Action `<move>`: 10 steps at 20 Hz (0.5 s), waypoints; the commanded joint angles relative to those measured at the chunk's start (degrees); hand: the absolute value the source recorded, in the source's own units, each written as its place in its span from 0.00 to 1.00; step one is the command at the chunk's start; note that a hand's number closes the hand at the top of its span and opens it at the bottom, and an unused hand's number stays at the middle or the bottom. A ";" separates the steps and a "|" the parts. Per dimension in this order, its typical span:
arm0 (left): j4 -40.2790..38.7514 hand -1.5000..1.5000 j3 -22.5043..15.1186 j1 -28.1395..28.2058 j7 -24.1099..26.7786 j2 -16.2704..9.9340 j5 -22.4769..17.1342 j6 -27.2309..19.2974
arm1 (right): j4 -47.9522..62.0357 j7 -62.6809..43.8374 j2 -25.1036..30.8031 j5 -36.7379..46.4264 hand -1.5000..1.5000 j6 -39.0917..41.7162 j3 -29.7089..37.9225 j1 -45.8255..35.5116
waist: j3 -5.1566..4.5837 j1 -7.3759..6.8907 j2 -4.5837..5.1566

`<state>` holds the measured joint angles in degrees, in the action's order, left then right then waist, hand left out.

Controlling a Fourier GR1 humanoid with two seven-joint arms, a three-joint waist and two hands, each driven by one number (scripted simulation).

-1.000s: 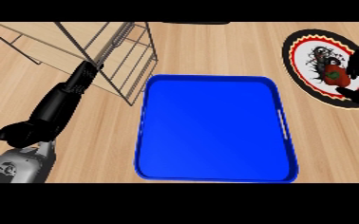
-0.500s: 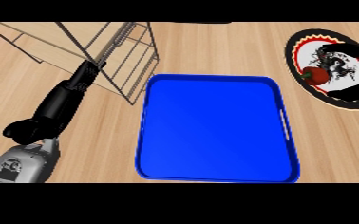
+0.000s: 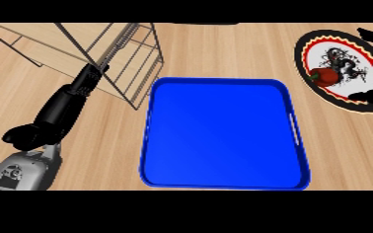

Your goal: Pick the bell pepper from the tray and place it in the plate

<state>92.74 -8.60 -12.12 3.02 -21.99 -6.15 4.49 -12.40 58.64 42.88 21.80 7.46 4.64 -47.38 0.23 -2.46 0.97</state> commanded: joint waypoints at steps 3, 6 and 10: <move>0.41 0.50 -0.46 -0.23 -0.47 1.15 0.61 -0.68 | 4.17 1.34 0.94 -5.91 0.00 19.88 4.14 -1.30 | 0.06 0.32 0.00; -1.98 0.50 1.17 -0.28 0.07 -0.42 -0.84 1.41 | 4.90 -1.81 3.23 -8.71 0.00 28.34 6.02 -3.28 | -0.02 0.76 0.09; 2.51 0.50 -0.43 -0.31 -2.54 1.19 0.53 -1.02 | 5.68 -1.67 7.14 -10.94 0.00 34.28 7.54 -0.44 | 0.31 0.52 0.05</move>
<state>93.77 -8.59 -12.22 1.65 -21.44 -5.82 4.10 -8.40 50.85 47.03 13.30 24.83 10.36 -49.08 0.36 -1.96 0.93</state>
